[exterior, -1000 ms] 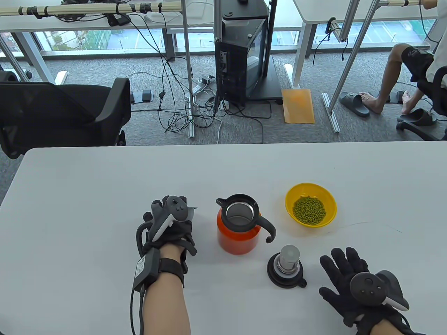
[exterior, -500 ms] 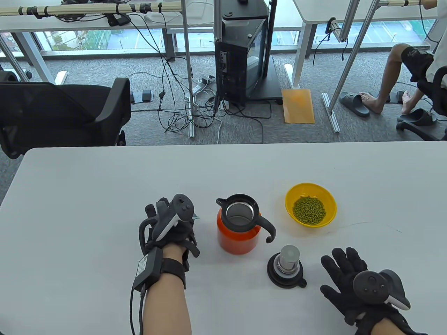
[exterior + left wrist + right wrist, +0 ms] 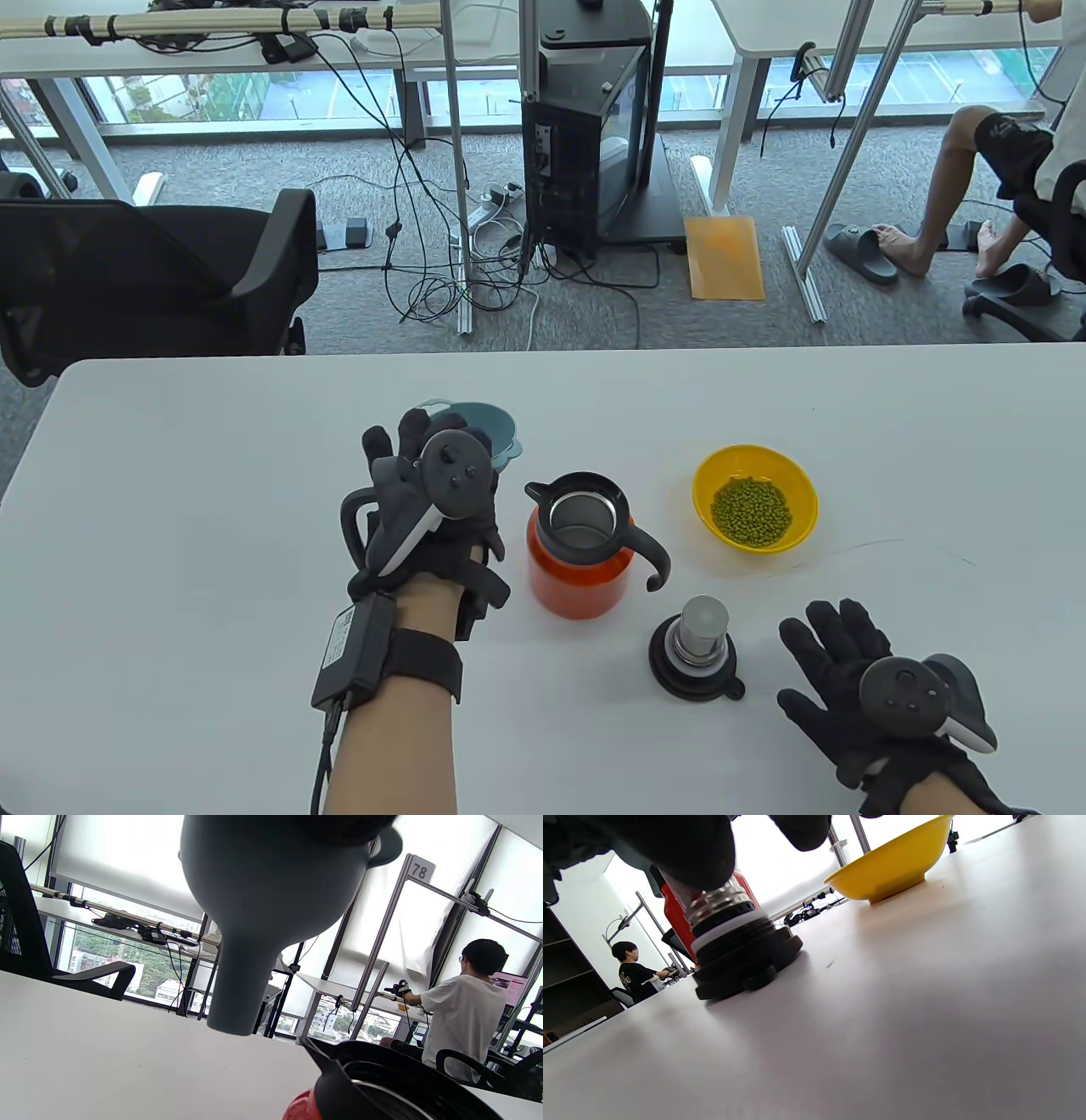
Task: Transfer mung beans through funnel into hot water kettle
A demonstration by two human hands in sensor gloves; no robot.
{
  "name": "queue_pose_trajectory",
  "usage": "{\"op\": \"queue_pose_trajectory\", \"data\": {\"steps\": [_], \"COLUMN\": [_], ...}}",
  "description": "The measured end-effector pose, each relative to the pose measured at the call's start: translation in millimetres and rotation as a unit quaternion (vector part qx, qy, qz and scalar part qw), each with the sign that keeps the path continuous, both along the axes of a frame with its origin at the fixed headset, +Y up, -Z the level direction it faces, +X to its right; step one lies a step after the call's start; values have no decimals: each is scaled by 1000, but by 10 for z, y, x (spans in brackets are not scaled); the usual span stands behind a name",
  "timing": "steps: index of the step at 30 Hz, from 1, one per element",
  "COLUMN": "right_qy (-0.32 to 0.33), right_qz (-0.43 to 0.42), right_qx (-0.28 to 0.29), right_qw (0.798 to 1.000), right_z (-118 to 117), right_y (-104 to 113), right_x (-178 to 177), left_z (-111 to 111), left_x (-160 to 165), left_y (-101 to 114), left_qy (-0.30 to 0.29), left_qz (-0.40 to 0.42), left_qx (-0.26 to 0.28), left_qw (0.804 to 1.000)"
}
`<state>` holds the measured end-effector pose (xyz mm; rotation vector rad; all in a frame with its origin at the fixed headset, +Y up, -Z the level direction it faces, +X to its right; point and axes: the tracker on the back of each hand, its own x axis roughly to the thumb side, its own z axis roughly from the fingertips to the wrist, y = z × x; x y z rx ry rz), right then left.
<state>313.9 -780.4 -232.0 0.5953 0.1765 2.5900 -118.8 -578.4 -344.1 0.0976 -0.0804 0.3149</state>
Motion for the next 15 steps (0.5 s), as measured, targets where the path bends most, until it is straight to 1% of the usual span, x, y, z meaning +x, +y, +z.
{"op": "queue_pose_trajectory", "data": {"steps": [3, 6, 11, 15], "right_qy": [2, 1, 0, 1], "right_qz": [0, -2, -4, -5], "right_qx": [-2, -3, -7, -8], "right_qw": [1000, 1000, 1000, 1000], "right_z": [-2, -1, -3, -1], "right_y": [-2, 0, -4, -1], "right_x": [-4, -3, -4, -5], "left_z": [76, 136, 175, 181], "left_x": [138, 255, 419, 617], "left_y": [130, 165, 84, -53], "left_qy": [-19, -38, -59, -81], "left_qz": [-1, -2, 3, 12], "left_qx": [17, 27, 32, 24], "left_qw": [1000, 999, 998, 996]}}
